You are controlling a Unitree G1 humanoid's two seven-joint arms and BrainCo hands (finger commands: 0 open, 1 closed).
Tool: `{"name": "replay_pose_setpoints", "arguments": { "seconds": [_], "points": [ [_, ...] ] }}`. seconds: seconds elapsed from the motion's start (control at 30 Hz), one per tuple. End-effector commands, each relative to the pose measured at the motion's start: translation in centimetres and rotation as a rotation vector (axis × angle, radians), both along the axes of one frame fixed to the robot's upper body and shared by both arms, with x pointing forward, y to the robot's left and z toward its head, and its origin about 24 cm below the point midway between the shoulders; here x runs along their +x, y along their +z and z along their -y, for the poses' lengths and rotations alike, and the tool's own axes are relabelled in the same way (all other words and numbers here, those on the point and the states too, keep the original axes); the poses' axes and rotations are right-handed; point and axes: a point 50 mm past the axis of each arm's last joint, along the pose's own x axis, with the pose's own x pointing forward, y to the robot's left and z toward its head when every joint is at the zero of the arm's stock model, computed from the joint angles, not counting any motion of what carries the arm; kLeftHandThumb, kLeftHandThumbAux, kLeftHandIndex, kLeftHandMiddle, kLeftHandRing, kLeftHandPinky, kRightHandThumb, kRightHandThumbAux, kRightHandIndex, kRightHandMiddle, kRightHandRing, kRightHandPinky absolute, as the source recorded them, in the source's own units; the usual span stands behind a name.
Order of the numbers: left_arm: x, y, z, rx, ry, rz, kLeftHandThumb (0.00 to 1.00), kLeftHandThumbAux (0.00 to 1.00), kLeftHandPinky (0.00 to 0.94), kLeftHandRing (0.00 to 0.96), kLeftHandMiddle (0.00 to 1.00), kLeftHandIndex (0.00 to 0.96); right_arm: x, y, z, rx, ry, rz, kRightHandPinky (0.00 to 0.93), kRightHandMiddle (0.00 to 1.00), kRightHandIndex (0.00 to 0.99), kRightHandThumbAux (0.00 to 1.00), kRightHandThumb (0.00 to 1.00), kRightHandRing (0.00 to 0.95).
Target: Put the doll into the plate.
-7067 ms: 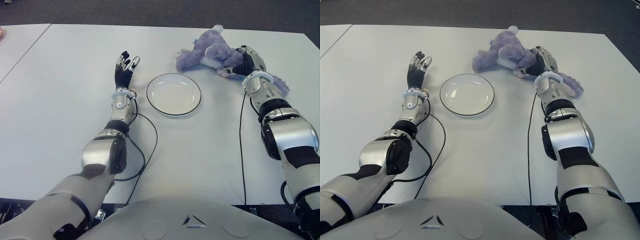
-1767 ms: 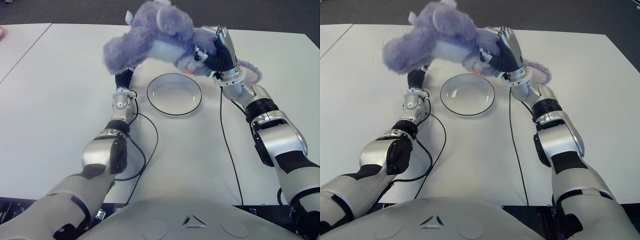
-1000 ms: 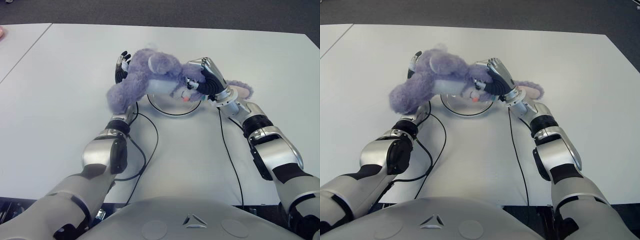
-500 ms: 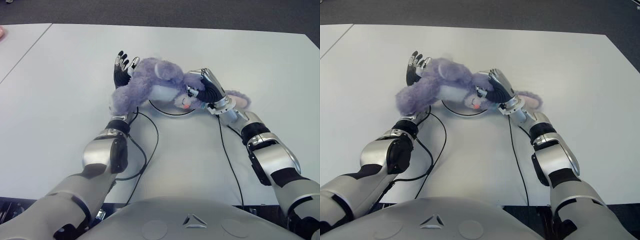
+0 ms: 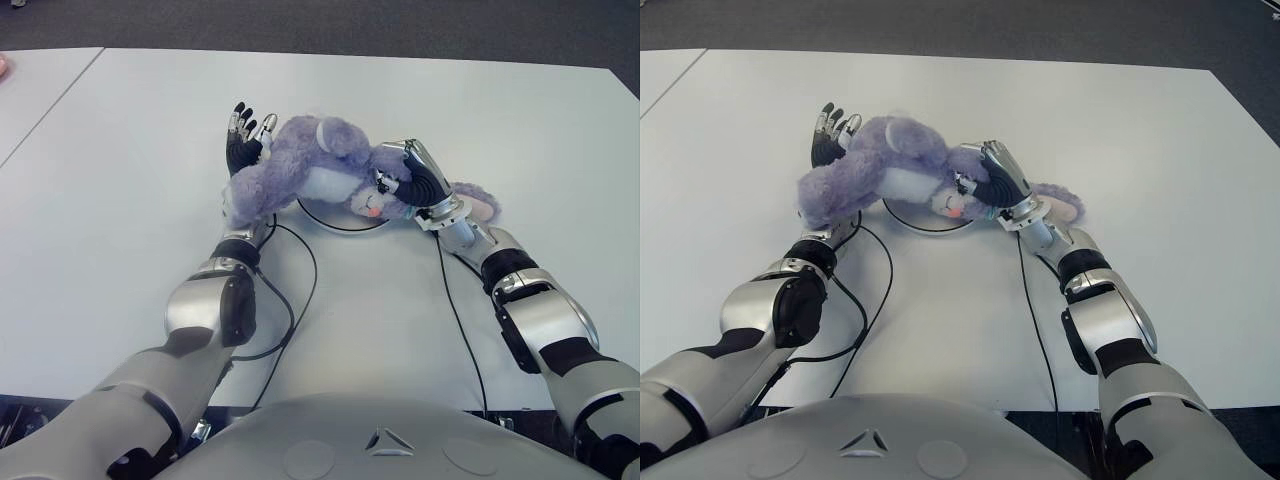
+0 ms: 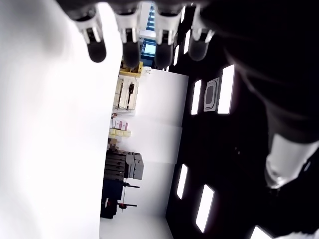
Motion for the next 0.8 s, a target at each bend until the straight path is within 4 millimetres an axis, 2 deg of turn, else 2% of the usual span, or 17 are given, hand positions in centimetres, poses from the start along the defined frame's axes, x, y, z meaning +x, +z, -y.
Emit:
{"name": "replay_pose_setpoints", "arguments": {
  "seconds": [0.03,0.23,0.3,0.33,0.37,0.43,0.53,0.63,0.8],
  "points": [
    [-7.7,-10.4,1.1,-0.115,0.000,-0.485,0.000,0.652,0.093,0.089,0.095,0.054,0.0,-2.1,0.7,-0.083,-0.065,-0.112,0.899,0.908,0.438,0.725,0.699,0.905],
    [-7.7,-10.4,1.1,-0.109,0.001,-0.486,0.000,0.656,0.089,0.089,0.092,0.055,0.4,-1.5,0.6,-0.069,-0.045,-0.131,0.865,0.877,0.437,0.725,0.696,0.878],
    [-7.7,-10.4,1.1,-0.110,0.002,-0.488,0.000,0.655,0.091,0.089,0.092,0.055,0.5,-1.5,0.6,-0.064,-0.045,-0.141,0.812,0.812,0.431,0.726,0.689,0.820],
    [-7.7,-10.4,1.1,-0.112,0.002,-0.490,0.000,0.655,0.094,0.090,0.093,0.056,0.5,-1.5,0.6,-0.065,-0.048,-0.148,0.703,0.680,0.383,0.707,0.522,0.696],
    [-7.7,-10.5,1.1,-0.112,0.002,-0.492,0.000,0.655,0.095,0.091,0.094,0.057,0.6,-1.6,0.6,-0.066,-0.051,-0.154,0.630,0.603,0.345,0.696,0.454,0.619],
    [-7.7,-10.5,1.1,-0.113,0.000,-0.494,0.000,0.656,0.096,0.092,0.094,0.057,0.6,-1.7,0.6,-0.073,-0.058,-0.152,0.406,0.397,0.229,0.663,0.279,0.405],
    [-7.8,-10.5,1.1,-0.111,-0.003,-0.493,0.000,0.657,0.093,0.091,0.092,0.056,0.7,-1.7,0.7,-0.082,-0.071,-0.139,0.238,0.253,0.143,0.634,0.182,0.253],
    [-7.7,-10.5,1.2,-0.105,-0.006,-0.493,0.000,0.656,0.094,0.089,0.091,0.054,0.8,-1.6,0.7,-0.087,-0.086,-0.127,0.112,0.120,0.060,0.597,0.120,0.119],
    [-7.7,-10.5,1.2,-0.085,-0.009,-0.500,0.000,0.651,0.094,0.089,0.091,0.050,1.1,-1.6,0.8,-0.081,-0.127,-0.120,0.034,0.021,0.009,0.533,0.074,0.023]
  ]
}}
